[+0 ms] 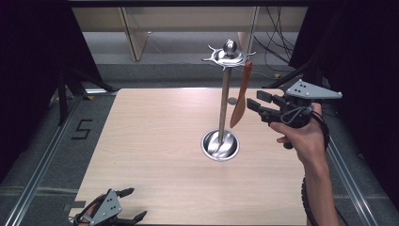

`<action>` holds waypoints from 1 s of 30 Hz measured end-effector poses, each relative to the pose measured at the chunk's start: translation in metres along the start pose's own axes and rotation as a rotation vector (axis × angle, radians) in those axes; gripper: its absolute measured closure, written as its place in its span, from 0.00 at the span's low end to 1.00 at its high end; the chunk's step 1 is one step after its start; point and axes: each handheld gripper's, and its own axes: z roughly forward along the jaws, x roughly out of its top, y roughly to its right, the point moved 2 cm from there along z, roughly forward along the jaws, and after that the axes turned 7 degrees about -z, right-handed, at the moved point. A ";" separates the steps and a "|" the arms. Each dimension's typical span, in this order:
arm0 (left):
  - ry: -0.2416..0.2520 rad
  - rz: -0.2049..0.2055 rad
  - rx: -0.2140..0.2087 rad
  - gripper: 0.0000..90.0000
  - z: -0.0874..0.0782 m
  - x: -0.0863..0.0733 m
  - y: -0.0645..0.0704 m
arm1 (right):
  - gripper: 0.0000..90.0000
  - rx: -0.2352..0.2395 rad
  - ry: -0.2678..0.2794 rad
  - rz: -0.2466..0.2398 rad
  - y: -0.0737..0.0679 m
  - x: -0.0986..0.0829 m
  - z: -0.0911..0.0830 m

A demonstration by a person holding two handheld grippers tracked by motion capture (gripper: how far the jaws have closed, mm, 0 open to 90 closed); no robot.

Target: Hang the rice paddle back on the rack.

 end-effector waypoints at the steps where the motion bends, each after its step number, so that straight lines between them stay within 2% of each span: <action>1: 0.000 0.005 -0.001 0.19 0.000 0.000 0.000 | 0.56 -0.009 0.000 -0.017 0.001 -0.003 -0.001; 2: 0.000 0.004 -0.002 0.19 0.000 0.000 0.000 | 0.55 -0.003 -0.006 0.008 -0.003 -0.007 -0.004; 4: 0.004 -0.005 -0.004 0.19 0.001 0.000 0.001 | 0.53 -0.010 0.002 0.000 -0.004 -0.013 -0.008; 6: -0.005 0.007 -0.001 0.19 0.000 0.000 -0.001 | 0.51 -0.012 0.003 0.000 -0.005 -0.021 -0.012; 7: -0.005 0.007 -0.001 0.19 0.000 0.000 0.000 | 0.51 -0.007 -0.005 0.019 -0.007 -0.024 -0.014; 10: -0.007 0.008 -0.002 0.19 0.000 0.000 -0.001 | 0.49 -0.008 -0.002 0.006 -0.008 -0.034 -0.018; 14: -0.025 0.014 -0.008 0.19 0.000 0.000 -0.001 | 0.48 -0.010 -0.046 -0.005 -0.011 -0.045 -0.017; 16: -0.018 0.011 -0.006 0.19 0.000 0.000 -0.001 | 0.47 -0.011 -0.057 -0.033 -0.011 -0.049 -0.014; 18: -0.017 0.005 -0.011 0.19 0.000 -0.001 0.000 | 0.46 -0.014 -0.070 -0.029 -0.012 -0.053 -0.013; 19: -0.019 0.004 -0.013 0.19 0.000 -0.001 0.000 | 0.46 -0.018 -0.076 -0.042 -0.011 -0.055 -0.013; 22: -0.012 0.007 -0.006 0.19 0.002 -0.001 0.000 | 0.45 -0.033 -0.084 -0.046 -0.012 -0.059 -0.014; 23: -0.025 0.021 -0.002 0.19 0.001 -0.001 0.000 | 0.44 -0.038 -0.090 -0.038 -0.013 -0.060 -0.014; 24: -0.013 0.007 -0.009 0.19 0.002 -0.001 0.001 | 0.44 -0.034 -0.101 -0.046 -0.014 -0.062 -0.015; 26: -0.025 0.019 -0.002 0.19 0.000 -0.001 0.000 | 0.44 -0.029 -0.111 -0.050 -0.014 -0.064 -0.016; 27: -0.025 0.007 -0.010 0.19 0.000 -0.001 0.000 | 0.44 -0.043 -0.102 -0.038 -0.015 -0.066 -0.015; 28: -0.024 0.009 -0.010 0.19 0.000 -0.001 0.000 | 0.44 -0.031 -0.122 -0.049 -0.015 -0.067 -0.017; 29: -0.024 0.008 -0.010 0.19 0.000 -0.001 0.000 | 0.44 -0.034 -0.116 -0.054 -0.015 -0.068 -0.016; 30: -0.020 0.014 -0.004 0.19 0.001 -0.001 0.000 | 0.43 -0.027 -0.128 -0.040 -0.018 -0.070 -0.017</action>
